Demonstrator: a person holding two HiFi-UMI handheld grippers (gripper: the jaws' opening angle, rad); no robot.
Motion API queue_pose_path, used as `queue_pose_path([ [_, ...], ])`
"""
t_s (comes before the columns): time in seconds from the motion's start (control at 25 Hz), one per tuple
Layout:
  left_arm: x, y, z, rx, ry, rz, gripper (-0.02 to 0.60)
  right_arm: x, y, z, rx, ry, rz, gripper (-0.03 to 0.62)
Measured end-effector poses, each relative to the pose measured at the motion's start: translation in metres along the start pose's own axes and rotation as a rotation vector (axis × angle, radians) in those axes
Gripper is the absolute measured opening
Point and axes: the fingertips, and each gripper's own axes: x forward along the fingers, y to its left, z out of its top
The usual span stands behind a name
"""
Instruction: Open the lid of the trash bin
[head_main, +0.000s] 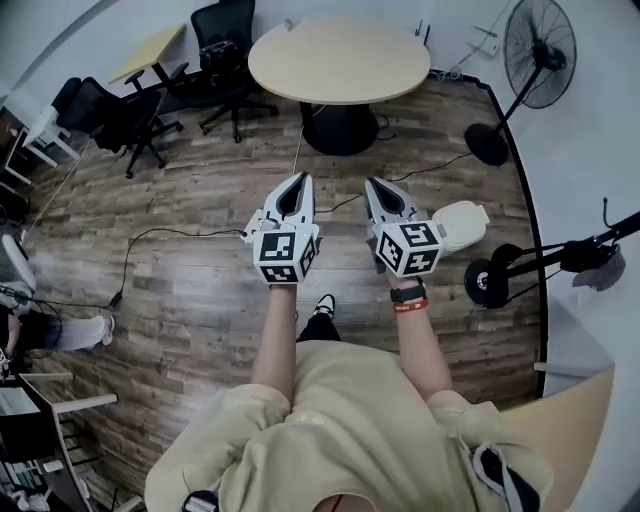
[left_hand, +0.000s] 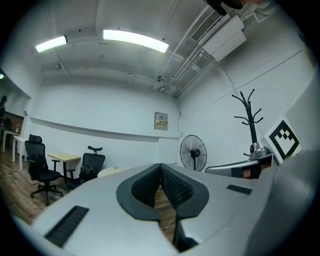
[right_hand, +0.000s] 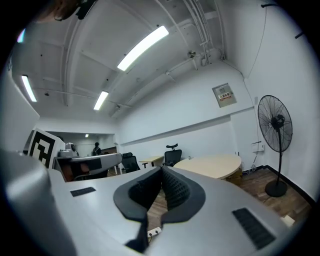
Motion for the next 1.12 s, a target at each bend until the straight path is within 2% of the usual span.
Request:
queue_pose_path([
  [0.28, 0.061, 0.001, -0.003, -0.007, 0.022, -0.160, 0.023, 0.023, -0.041, 0.007, 0.045, -0.021, -0.148, 0.017],
  [0.52, 0.104, -0.017, -0.004, -0.008, 0.022, -0.329, 0.023, 0.026, -0.073, 0.019, 0.055, -0.057, -0.276, 0.017],
  [0.88, 0.137, -0.037, -0.016, -0.029, 0.024, -0.516, 0.023, 0.021, -0.097, 0.014, 0.070, -0.092, -0.432, 0.017],
  [1.12, 0.156, -0.070, -0.036, -0.024, 0.044, -0.659, 0.023, 0.013, -0.119, -0.002, 0.091, -0.097, -0.523, 0.017],
])
